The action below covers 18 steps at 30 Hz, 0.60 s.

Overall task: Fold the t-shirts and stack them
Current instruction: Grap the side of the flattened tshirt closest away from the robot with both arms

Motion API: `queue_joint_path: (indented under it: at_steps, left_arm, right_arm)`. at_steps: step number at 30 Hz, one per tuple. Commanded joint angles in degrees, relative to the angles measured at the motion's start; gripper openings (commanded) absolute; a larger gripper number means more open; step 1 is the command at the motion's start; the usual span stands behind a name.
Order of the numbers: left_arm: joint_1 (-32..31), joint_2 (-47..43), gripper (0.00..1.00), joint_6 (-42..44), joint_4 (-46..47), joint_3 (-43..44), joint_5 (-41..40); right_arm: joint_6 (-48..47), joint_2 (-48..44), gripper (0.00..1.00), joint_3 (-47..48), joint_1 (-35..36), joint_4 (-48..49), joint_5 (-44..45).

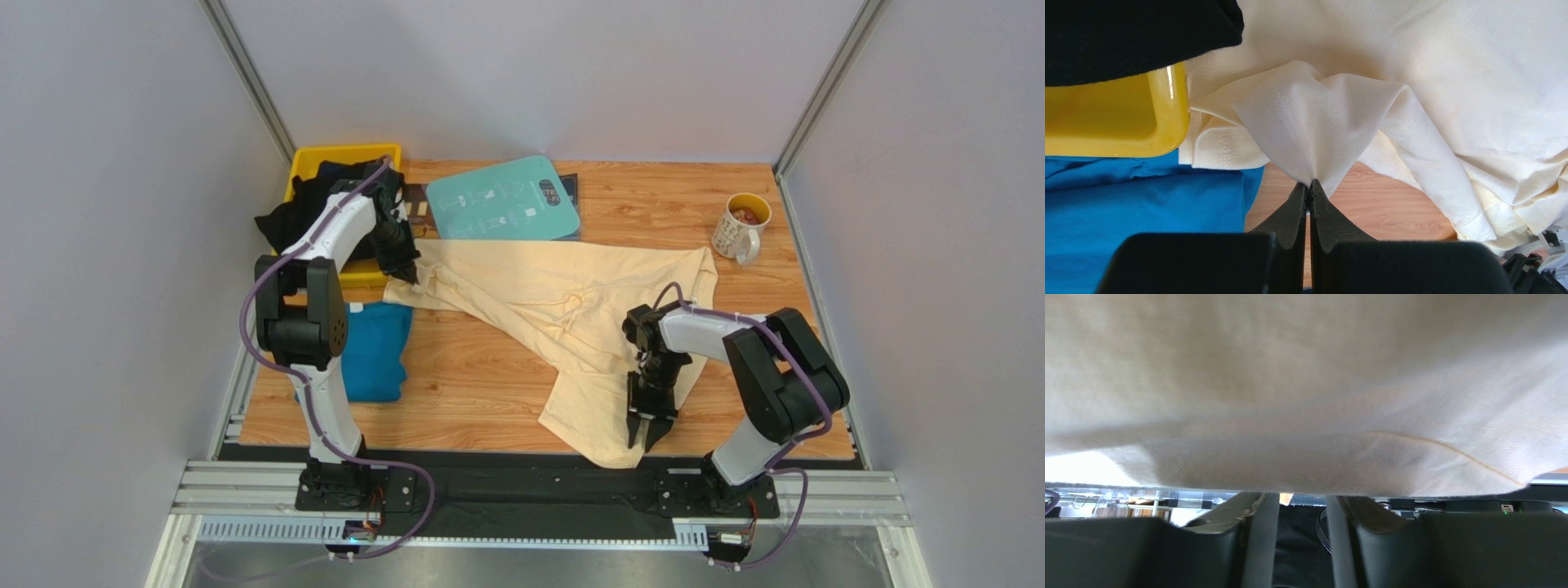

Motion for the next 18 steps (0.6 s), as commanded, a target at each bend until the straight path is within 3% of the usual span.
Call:
queue_joint_path:
  at_steps: [1, 4, 11, 13, 18]
  left_arm:
    - [-0.15, -3.41, 0.00, 1.22, -0.38, -0.94, -0.54]
    - [-0.15, -3.76, 0.00, 0.96, -0.29, -1.56, -0.36]
    - [-0.50, -3.23, 0.00, 0.78, -0.11, -1.65, 0.43]
    - [-0.68, -3.41, 0.00, 0.69, -0.11, -1.39, -0.01]
    - [-0.76, -3.94, 0.00, 0.52, -0.03, -1.30, -0.89]
  right_arm:
    - [2.73, -1.27, 0.27, -1.85, 0.83, 7.76, 6.26]
    - [2.82, -2.85, 0.12, -1.85, 0.83, 8.11, 7.23]
    - [2.90, -4.17, 0.08, -1.24, 0.83, 7.33, 7.59]
    - [2.56, -4.70, 0.00, -0.97, 0.83, 6.89, 7.41]
    - [1.24, -6.28, 0.00, 2.36, 0.74, 4.00, 7.58]
